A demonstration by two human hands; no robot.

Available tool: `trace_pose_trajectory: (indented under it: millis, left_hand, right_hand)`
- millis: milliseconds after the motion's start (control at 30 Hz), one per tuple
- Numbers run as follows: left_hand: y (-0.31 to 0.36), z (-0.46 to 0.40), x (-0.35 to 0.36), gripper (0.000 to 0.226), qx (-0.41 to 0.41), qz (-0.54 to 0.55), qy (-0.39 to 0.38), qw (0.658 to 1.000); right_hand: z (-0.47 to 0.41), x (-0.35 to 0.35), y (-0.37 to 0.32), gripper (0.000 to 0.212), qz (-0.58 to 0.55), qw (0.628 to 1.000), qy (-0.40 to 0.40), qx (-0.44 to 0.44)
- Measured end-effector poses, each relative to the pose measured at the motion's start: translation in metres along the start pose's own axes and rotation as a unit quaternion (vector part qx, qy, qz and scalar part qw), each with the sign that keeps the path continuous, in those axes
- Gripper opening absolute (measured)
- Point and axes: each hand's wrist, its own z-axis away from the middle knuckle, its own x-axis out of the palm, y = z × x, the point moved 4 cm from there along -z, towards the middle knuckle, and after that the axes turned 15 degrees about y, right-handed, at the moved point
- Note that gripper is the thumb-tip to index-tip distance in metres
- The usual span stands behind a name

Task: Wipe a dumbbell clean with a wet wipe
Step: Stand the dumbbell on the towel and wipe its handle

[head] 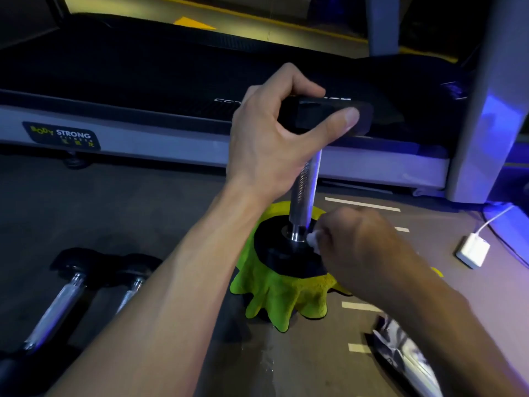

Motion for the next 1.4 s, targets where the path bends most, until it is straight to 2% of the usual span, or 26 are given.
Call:
trace_pose_trajectory:
  millis: [67, 133, 233, 267, 333, 467, 600, 700, 800, 867, 933, 1000, 1100, 1167, 1267, 1333, 1400]
  left_hand:
    - [0.000, -0.001, 0.000, 0.037, -0.002, 0.000, -0.003, 1.000]
    - [0.001, -0.001, 0.000, 0.036, -0.002, -0.001, -0.003, 1.000]
    - [0.003, 0.000, 0.001, 0.036, 0.004, -0.001, -0.010, 1.000]
    - [0.003, 0.000, 0.001, 0.036, 0.006, 0.001, -0.013, 1.000]
    - [0.005, 0.002, 0.001, 0.037, 0.012, 0.000, -0.017, 1.000]
    - [0.008, 0.005, 0.005, 0.037, 0.030, -0.014, -0.020, 0.999]
    - [0.007, 0.003, 0.008, 0.038, 0.033, -0.024, -0.016, 0.999]
    - [0.004, 0.001, 0.008, 0.038, 0.027, -0.018, -0.011, 0.999]
    - [0.003, 0.000, 0.007, 0.037, 0.020, -0.013, -0.016, 1.000]
    - [0.002, -0.001, 0.007, 0.036, 0.016, -0.009, -0.017, 1.000]
    - [0.004, -0.002, 0.008, 0.035, 0.014, -0.012, -0.016, 1.000]
    - [0.005, -0.001, 0.010, 0.035, 0.013, -0.014, -0.016, 1.000]
    - [0.006, 0.000, 0.011, 0.036, 0.020, -0.013, -0.021, 0.999]
    - [0.007, 0.001, 0.011, 0.037, 0.031, -0.017, -0.028, 0.999]
    - [0.010, 0.005, 0.013, 0.038, 0.043, -0.026, -0.035, 0.998]
    - [0.012, 0.009, 0.015, 0.039, 0.050, -0.034, -0.031, 0.998]
    - [0.014, 0.012, 0.019, 0.041, 0.057, -0.039, -0.025, 0.997]
  right_hand:
    - [-0.001, -0.006, -0.003, 0.020, -0.023, 0.998, 0.049, -0.045]
    - [0.000, -0.008, -0.027, 0.015, -0.036, 0.991, 0.068, -0.109]
    - [-0.004, 0.003, -0.046, 0.028, -0.026, 0.989, 0.082, -0.117]
    - [-0.005, 0.008, -0.048, 0.026, -0.006, 0.990, 0.084, -0.112]
    - [-0.007, 0.016, -0.051, 0.018, 0.058, 0.991, 0.060, -0.107]
    - [-0.011, 0.025, -0.066, 0.034, 0.122, 0.981, 0.000, -0.148]
    - [-0.002, 0.016, -0.069, 0.029, 0.102, 0.980, -0.003, -0.171]
    - [0.008, 0.001, -0.051, 0.017, 0.042, 0.990, -0.006, -0.133]
    - [0.008, -0.012, -0.008, 0.046, 0.041, 0.996, 0.052, -0.060]
    - [0.010, -0.018, 0.009, 0.032, 0.027, 0.995, 0.096, -0.027]
    - [0.010, -0.023, 0.001, 0.027, -0.012, 0.991, 0.129, -0.039]
    - [0.009, -0.015, -0.017, 0.023, 0.003, 0.992, 0.102, -0.076]
    - [0.003, 0.013, -0.042, 0.002, 0.091, 0.989, 0.033, -0.113]
    - [-0.002, 0.016, -0.058, 0.020, 0.108, 0.985, 0.022, -0.136]
    - [-0.004, 0.024, -0.066, 0.029, 0.155, 0.973, 0.010, -0.172]
    - [-0.005, 0.024, -0.069, 0.032, 0.157, 0.974, -0.028, -0.162]
    - [-0.002, 0.021, -0.068, 0.033, 0.154, 0.974, -0.013, -0.163]
